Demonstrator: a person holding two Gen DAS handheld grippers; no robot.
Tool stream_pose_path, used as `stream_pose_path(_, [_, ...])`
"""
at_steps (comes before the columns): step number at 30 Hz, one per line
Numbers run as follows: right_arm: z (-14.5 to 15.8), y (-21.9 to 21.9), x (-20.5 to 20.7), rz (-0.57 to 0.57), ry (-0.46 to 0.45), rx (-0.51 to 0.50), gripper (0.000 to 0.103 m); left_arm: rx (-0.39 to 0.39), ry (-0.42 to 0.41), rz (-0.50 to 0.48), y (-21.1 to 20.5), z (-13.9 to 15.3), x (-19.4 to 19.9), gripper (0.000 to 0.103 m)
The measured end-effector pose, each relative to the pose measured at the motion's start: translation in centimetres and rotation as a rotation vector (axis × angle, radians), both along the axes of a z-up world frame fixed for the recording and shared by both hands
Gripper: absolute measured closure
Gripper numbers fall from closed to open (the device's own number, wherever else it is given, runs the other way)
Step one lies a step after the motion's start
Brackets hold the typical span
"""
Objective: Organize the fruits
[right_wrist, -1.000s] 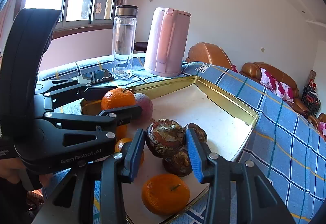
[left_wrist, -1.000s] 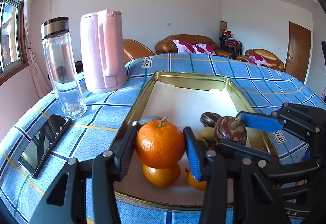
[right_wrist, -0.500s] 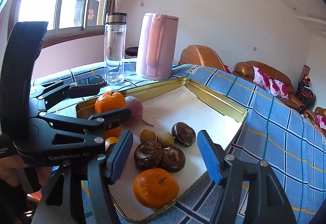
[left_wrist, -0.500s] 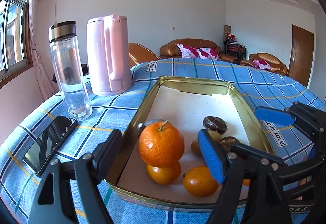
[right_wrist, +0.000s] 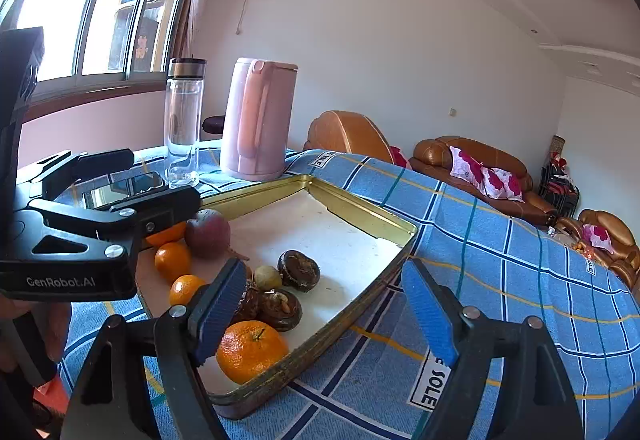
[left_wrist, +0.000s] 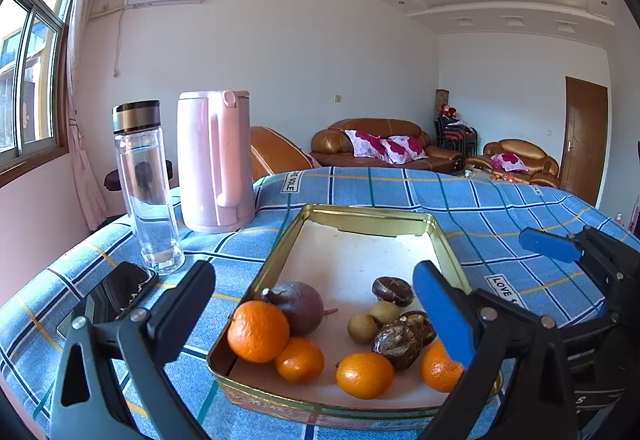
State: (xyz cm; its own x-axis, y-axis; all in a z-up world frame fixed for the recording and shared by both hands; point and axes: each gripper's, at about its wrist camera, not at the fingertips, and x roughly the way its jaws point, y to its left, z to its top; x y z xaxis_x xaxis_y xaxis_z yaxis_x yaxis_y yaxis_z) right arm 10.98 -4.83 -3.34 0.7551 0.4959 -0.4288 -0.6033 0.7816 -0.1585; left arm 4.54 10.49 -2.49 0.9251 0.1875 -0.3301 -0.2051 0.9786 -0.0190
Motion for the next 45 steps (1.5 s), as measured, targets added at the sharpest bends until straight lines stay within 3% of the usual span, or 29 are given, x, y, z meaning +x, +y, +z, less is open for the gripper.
stream_pose_path(23, [2.1, -2.9, -0.7, -0.068, -0.058, 0.095, 0.016, 0.026, -0.018, -0.013, -1.5, 0.6, -0.6, 0.000])
stream_pose_path(45, [2.4, -3.6, -1.4, -0.067, -0.070, 0.102, 0.015, 0.053, -0.001, -0.026, -2.4, 0.7, -0.6, 0.000])
